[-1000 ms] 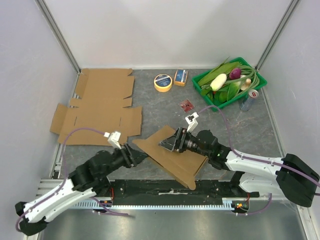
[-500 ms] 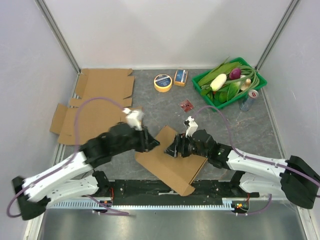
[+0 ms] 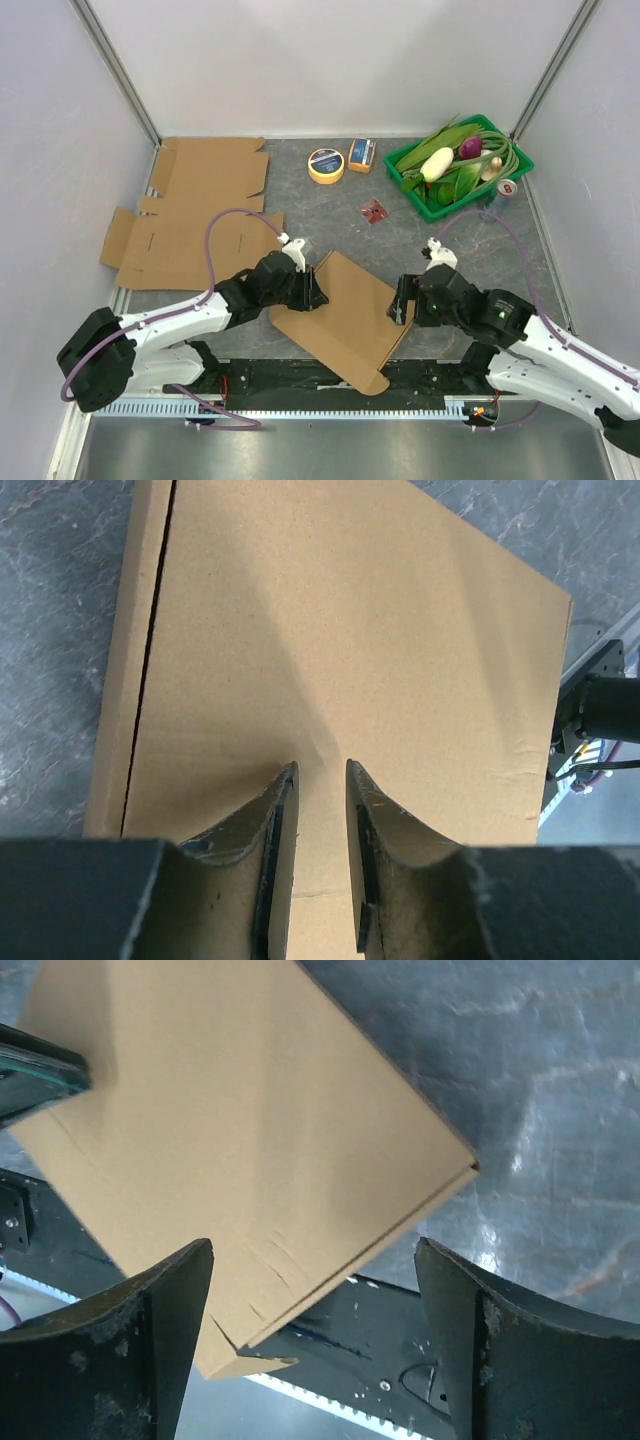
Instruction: Fold the paper box
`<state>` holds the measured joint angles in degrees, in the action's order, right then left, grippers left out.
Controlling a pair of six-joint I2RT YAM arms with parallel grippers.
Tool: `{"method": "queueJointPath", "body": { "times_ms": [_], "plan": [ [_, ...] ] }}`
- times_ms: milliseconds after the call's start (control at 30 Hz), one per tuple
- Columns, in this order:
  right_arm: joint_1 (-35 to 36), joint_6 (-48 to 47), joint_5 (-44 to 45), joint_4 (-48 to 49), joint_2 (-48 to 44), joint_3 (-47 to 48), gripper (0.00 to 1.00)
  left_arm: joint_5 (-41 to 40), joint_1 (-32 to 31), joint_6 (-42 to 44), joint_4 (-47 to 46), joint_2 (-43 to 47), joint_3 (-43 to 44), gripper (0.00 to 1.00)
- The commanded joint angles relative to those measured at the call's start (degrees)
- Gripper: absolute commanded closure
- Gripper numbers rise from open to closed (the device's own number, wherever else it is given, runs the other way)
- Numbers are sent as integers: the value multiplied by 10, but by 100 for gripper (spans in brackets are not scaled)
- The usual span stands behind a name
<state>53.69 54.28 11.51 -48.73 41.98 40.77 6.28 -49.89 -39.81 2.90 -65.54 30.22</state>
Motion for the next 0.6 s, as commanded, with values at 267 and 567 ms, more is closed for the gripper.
{"method": "queueJointPath", "body": {
  "times_ms": [267,567],
  "plan": [
    [-50,159,-32,143,-152,-197,34,-28,25,48,49,164,32,30],
    [-261,-34,-113,322,14,-179,48,137,243,47,26,147,-30,26]
  ]
}}
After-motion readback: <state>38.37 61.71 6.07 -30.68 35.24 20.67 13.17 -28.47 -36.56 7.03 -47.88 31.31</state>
